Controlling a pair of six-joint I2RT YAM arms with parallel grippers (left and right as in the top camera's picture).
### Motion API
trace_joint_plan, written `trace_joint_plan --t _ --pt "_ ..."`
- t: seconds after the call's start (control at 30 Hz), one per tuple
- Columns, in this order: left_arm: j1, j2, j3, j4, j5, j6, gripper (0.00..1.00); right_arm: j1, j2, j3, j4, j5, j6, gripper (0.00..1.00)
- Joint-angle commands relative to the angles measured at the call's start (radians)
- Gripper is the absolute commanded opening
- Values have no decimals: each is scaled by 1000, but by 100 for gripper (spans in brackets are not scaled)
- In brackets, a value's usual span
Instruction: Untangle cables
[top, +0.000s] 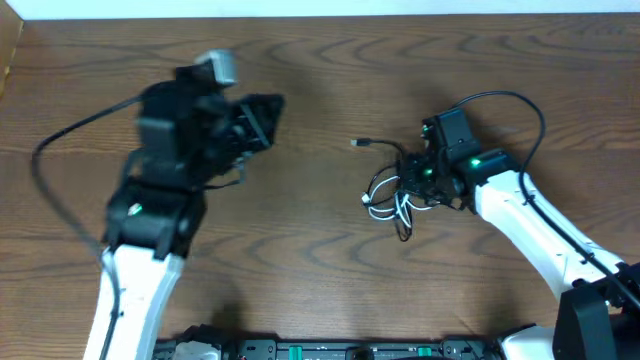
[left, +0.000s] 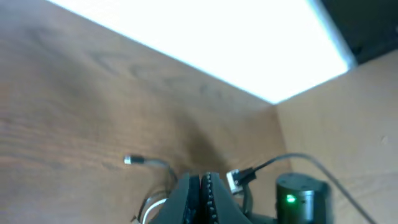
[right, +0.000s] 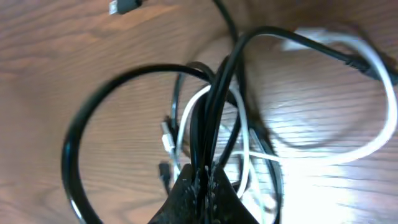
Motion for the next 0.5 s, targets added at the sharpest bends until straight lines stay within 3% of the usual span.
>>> trace_joint_plan --t 0.0,0.2,0.33,0.47 --pt "76 -49 36 -42 2 30 7 -42 6 -5 -10 50 -88 1" --pt "79 -2 36 -180 56 94 7 -60 2 9 44 -223 -229 1" --pt "38 63 35 -180 168 168 8 -62 -13 81 -60 -236 -229 1" --pt "-27 127 35 -180 215 241 8 -70 -39 173 -96 -386 -309 1"
